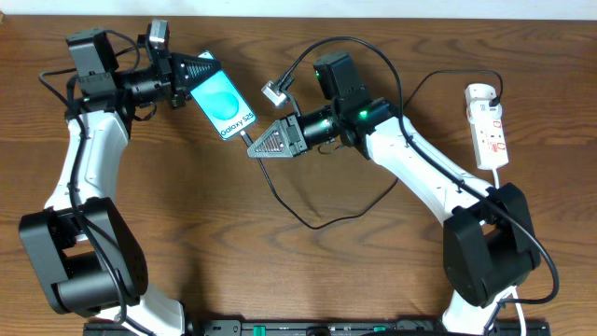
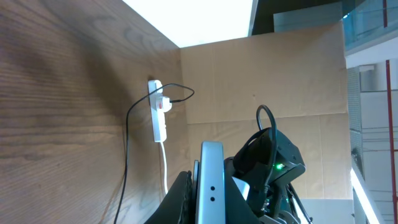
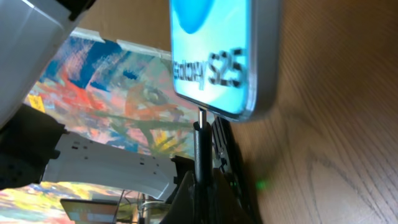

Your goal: Plug charger to phone and switch on socket

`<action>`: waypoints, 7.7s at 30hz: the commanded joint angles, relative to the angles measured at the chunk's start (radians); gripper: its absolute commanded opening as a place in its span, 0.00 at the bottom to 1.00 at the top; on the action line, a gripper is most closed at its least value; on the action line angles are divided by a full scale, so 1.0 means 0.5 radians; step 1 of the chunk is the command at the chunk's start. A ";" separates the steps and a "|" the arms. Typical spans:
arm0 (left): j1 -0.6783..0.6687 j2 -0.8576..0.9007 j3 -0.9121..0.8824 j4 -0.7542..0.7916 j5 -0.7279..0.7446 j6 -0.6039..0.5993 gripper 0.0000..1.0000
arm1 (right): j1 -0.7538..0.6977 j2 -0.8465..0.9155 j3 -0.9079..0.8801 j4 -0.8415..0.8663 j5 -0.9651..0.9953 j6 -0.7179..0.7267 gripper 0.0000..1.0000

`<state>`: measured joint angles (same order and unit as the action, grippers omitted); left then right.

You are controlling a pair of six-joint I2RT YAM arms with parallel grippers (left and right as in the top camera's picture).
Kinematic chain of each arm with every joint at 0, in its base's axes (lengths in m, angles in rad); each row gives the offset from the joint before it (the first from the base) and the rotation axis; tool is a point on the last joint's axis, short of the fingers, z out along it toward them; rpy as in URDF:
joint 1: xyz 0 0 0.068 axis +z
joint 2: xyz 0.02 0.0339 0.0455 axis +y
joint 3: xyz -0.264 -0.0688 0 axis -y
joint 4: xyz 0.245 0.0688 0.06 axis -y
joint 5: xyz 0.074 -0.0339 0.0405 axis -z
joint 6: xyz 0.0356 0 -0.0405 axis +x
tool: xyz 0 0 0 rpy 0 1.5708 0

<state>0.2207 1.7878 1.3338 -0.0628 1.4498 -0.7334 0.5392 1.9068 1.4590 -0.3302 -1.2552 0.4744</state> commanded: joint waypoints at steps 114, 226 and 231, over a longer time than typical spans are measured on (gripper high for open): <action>-0.003 0.011 0.010 0.009 0.070 -0.020 0.07 | 0.010 -0.008 -0.002 0.047 -0.014 0.008 0.01; -0.085 0.011 0.010 0.174 0.243 0.013 0.07 | 0.021 -0.008 -0.002 0.237 -0.008 0.195 0.01; -0.085 0.011 0.010 0.175 0.243 0.013 0.07 | 0.021 -0.008 -0.002 0.246 -0.005 0.217 0.01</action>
<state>0.1814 1.7882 1.3338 0.0208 1.5208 -0.7361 0.5541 1.9068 1.4509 -0.2123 -1.2762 0.5644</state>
